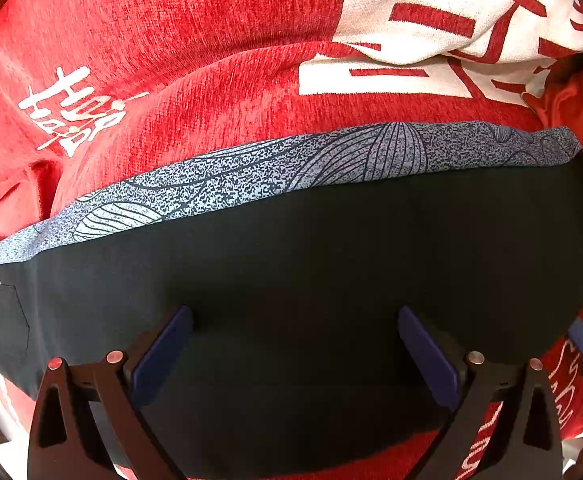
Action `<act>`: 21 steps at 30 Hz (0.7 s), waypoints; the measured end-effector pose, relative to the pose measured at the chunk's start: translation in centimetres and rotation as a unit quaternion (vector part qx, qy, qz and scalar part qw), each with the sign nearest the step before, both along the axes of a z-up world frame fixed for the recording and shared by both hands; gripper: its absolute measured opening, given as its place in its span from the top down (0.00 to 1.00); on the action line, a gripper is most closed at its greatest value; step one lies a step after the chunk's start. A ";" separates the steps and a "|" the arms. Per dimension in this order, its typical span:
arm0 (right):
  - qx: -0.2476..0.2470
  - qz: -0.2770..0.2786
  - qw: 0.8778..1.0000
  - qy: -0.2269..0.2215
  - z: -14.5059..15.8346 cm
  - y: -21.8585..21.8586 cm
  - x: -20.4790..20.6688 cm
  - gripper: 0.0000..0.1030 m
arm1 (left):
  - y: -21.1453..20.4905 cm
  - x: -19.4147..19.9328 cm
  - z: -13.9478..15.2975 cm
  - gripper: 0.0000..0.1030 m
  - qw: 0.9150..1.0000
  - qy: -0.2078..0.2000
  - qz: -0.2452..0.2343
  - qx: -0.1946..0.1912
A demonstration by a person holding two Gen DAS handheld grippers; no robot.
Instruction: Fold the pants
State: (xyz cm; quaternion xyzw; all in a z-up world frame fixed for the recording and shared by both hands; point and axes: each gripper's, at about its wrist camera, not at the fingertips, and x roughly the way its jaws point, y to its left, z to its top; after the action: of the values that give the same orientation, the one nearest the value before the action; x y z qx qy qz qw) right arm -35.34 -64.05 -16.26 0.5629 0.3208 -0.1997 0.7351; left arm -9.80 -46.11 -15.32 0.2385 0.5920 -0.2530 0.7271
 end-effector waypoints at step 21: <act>-0.066 0.054 0.995 -0.050 6.6 -0.5 5.5 0.86 | -1.9 -2.0 1.1 0.24 0.993 -0.093 -0.073 0.009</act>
State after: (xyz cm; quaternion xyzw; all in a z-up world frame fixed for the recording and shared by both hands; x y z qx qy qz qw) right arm -29.88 -64.60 -9.61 0.5045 0.3000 -0.1518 0.7953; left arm -11.84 -48.02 -14.24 0.3096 0.5052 -0.2771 0.7564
